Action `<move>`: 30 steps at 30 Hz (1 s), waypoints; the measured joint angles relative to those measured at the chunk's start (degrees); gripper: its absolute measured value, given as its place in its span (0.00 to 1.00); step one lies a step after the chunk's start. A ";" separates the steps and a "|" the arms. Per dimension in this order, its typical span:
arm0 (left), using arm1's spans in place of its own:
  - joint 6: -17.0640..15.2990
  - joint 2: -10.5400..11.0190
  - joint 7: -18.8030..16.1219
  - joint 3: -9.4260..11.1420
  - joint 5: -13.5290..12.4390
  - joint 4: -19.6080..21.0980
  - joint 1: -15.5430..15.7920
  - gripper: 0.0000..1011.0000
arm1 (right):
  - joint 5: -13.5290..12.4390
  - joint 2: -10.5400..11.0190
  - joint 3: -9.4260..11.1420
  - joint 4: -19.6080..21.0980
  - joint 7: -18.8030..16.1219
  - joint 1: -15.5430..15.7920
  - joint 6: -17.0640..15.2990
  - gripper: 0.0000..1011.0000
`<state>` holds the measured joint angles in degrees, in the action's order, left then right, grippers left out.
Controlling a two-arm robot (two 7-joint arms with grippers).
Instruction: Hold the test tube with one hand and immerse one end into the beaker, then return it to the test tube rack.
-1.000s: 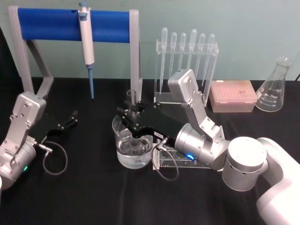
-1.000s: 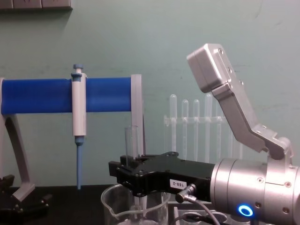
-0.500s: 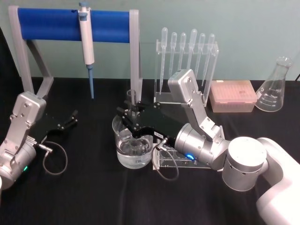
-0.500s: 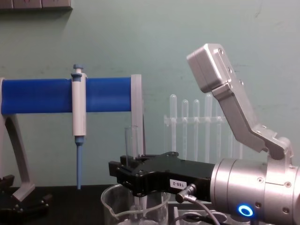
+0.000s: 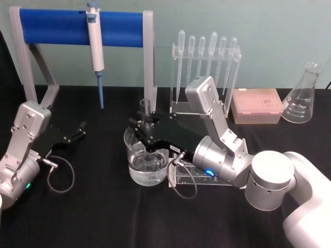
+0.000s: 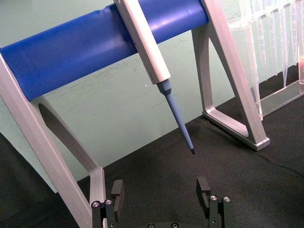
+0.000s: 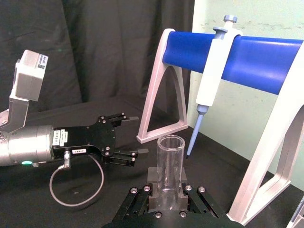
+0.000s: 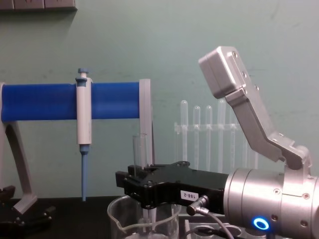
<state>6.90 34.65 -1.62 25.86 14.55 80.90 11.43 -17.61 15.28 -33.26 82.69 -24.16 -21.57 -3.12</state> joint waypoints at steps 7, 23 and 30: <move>0.00 0.00 0.00 0.00 0.00 0.00 0.00 0.99 | 0.00 0.00 0.00 0.00 0.00 0.00 0.00 0.23; 0.00 0.00 0.00 0.00 0.00 0.00 0.00 0.99 | 0.00 0.00 0.00 0.00 0.00 0.00 0.00 0.23; 0.00 0.00 0.00 0.00 0.00 0.00 0.00 0.99 | 0.00 0.00 0.00 0.00 0.00 0.00 0.00 0.23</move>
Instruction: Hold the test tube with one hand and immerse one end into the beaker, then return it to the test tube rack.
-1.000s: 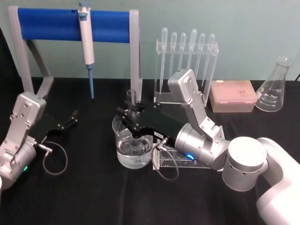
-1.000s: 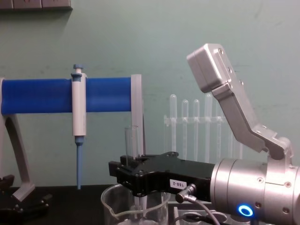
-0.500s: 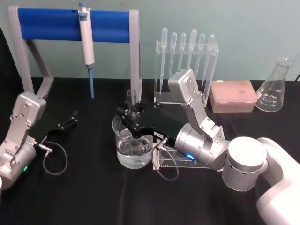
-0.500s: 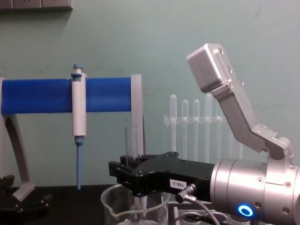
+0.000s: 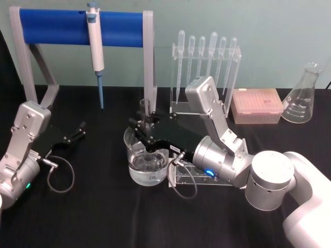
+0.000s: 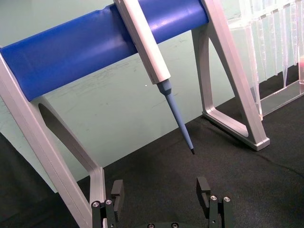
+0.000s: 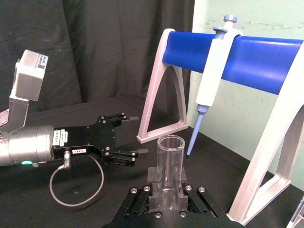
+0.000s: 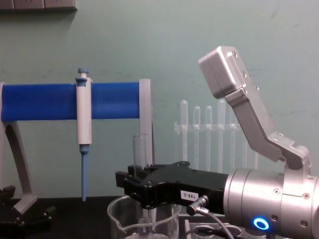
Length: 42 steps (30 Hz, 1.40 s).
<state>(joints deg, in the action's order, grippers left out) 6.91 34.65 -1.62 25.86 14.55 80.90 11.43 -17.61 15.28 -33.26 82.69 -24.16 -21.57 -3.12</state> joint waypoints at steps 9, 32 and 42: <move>0.00 0.00 0.00 0.00 0.00 0.00 0.00 0.99 | 0.00 0.00 0.00 0.00 0.00 0.00 0.00 0.23; 0.00 0.00 0.00 0.00 0.00 0.00 0.00 0.99 | 0.00 0.00 0.00 0.00 0.00 0.00 0.00 0.23; 0.00 0.00 0.00 0.00 0.00 0.00 0.00 0.99 | 0.00 0.00 0.00 0.00 0.00 0.00 0.00 0.23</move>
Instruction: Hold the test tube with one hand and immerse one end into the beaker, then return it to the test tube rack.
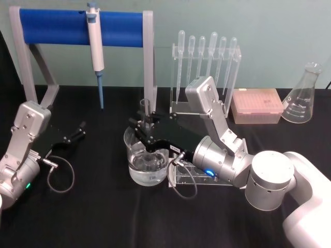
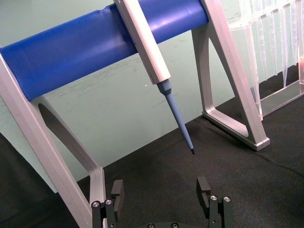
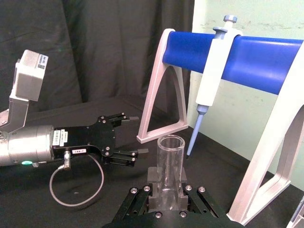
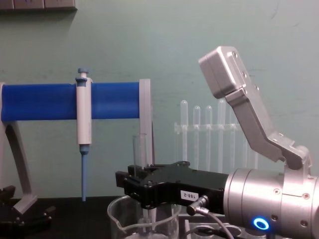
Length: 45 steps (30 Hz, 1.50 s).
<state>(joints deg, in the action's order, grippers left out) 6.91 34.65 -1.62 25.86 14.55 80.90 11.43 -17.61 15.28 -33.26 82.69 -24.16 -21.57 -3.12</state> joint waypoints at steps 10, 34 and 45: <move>0.00 0.00 0.00 0.00 0.00 0.00 0.00 0.99 | 0.00 0.00 0.00 0.00 0.00 0.00 0.00 0.23; 0.00 0.00 0.00 0.00 0.00 0.00 0.00 0.99 | 0.00 0.00 0.00 0.00 0.00 0.00 0.00 0.23; 0.00 0.00 0.00 0.00 0.00 0.00 0.00 0.99 | 0.00 0.00 0.00 0.00 0.00 0.00 0.00 0.23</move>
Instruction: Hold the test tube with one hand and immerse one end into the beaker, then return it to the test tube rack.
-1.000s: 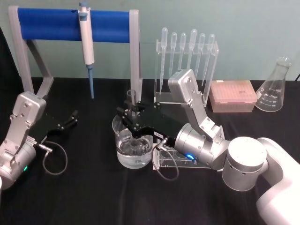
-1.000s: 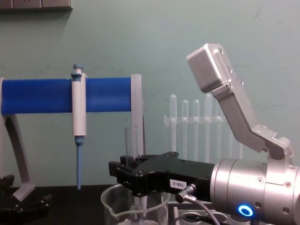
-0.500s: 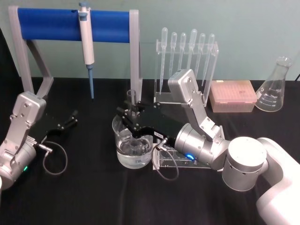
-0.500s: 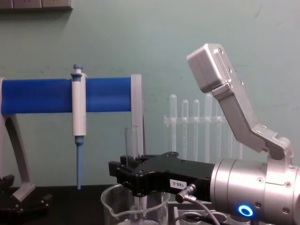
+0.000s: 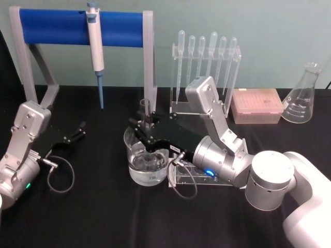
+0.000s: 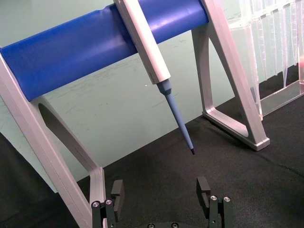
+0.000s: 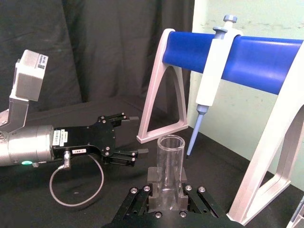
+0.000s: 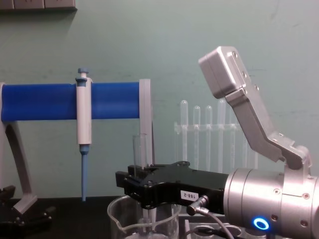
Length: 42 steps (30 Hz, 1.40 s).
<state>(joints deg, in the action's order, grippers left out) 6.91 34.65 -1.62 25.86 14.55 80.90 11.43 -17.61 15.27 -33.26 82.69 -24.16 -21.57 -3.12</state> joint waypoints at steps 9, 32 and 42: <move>0.00 0.00 0.00 0.00 0.00 0.00 0.00 0.99 | 0.00 0.00 0.00 0.00 0.00 0.00 0.00 0.23; 0.00 0.00 0.00 0.00 0.00 0.00 0.00 0.99 | 0.49 1.25 2.47 9.19 1.07 0.93 -3.97 0.23; 0.00 0.00 0.00 0.00 0.00 0.00 0.00 0.99 | -3.27 4.48 8.26 22.33 3.64 4.66 -7.32 0.23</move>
<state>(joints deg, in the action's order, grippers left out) 6.91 34.65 -1.62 25.86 14.55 80.90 11.43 -20.89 19.75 -25.00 105.02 -20.52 -16.92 -10.44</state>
